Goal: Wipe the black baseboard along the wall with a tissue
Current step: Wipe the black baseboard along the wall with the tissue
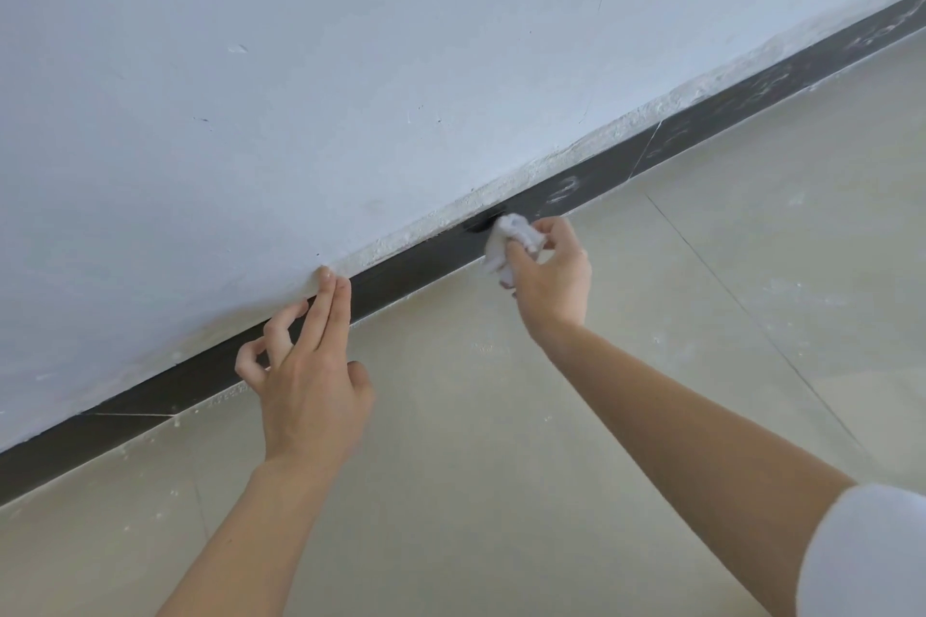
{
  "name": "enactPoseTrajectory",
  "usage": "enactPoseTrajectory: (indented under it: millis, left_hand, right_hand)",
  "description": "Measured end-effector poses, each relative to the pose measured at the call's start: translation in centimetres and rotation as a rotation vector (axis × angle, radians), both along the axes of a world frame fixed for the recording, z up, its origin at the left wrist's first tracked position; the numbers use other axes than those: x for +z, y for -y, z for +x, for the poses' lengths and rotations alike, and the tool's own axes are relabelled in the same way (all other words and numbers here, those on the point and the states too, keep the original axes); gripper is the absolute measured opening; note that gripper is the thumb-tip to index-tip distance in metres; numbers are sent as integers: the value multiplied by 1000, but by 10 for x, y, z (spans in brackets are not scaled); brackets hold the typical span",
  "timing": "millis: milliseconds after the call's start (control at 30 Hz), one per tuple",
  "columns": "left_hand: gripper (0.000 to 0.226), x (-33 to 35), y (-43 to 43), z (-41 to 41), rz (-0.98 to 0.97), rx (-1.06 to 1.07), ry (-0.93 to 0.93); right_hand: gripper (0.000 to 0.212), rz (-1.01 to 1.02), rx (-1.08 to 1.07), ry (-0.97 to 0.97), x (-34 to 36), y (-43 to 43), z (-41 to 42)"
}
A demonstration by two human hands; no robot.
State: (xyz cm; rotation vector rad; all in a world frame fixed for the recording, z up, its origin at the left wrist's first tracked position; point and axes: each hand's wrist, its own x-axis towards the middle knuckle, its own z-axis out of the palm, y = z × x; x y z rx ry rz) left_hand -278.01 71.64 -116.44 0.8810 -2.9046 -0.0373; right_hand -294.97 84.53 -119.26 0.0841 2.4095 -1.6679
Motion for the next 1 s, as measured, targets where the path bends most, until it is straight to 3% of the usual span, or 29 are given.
enactPoseTrajectory:
  millis: [133,200,333,667,800,1000]
  left_hand:
    - [75,0,-1,-2,-3,12,-18]
    - [74,0,-1,-2,-4,17,-27]
    - [74,2,1,-1,-22,9,-23]
    - [87,-5,-9,-6,17,51,37]
    - [87,-3,-22,-18,50,53,27]
    - [82,9,-28,-63,-11,-193,50]
  right_hand:
    - [9,22,339,58,-14,34,57]
    - [9,-16,383,141,-17,47,75]
    - [18,-124,179,291,-16,58,64]
    - [8,54,-104,103,-4,-10,-49]
    - [10,19,-182,91,9,-23,-60]
    - [12,9,243,92,9,3,-3]
